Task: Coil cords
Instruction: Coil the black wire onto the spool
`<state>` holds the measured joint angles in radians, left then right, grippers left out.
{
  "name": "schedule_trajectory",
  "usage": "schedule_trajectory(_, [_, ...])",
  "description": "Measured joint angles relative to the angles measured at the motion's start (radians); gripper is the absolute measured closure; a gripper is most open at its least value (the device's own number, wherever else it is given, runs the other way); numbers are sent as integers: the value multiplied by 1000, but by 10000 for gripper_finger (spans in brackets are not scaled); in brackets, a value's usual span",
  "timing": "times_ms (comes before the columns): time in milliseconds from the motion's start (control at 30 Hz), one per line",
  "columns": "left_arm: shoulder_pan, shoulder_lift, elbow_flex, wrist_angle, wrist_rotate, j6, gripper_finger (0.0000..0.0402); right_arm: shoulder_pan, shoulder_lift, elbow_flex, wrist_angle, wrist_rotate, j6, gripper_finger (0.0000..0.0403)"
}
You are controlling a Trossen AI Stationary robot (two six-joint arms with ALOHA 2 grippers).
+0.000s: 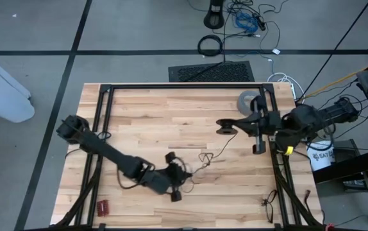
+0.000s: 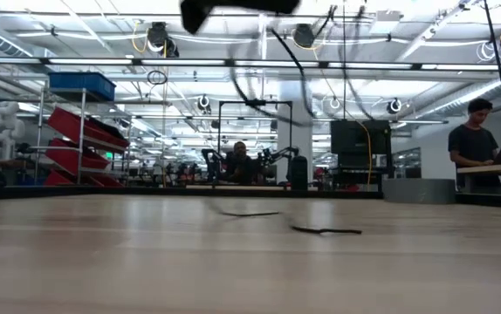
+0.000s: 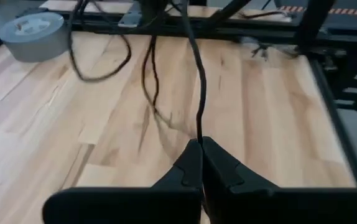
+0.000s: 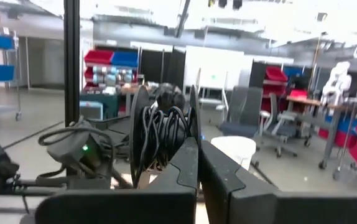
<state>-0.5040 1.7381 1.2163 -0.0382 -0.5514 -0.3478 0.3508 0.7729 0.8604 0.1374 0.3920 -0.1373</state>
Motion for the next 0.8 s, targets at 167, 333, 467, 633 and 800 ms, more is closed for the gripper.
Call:
schedule_trajectory(167, [-79,-61,0,-135,-87,-88,401,0,-39,0,44,1,-37,403])
schedule_trajectory(333, [-156,-105,0,-265,-113,-198,401,0,-76,0,71,28,-57,403])
schedule_trajectory(467, [-218,-132,0,-388,-113,-315,401,0,-99,0,69,77,-70,403])
schedule_trajectory(633, [-295,-164,0,-549,-113,-489,401,0,-107,0,64,82,-77,403])
schedule_trajectory(800, [-355,-172,0,-649,-113,-603,401,0,-117,0,66,131,-107,403])
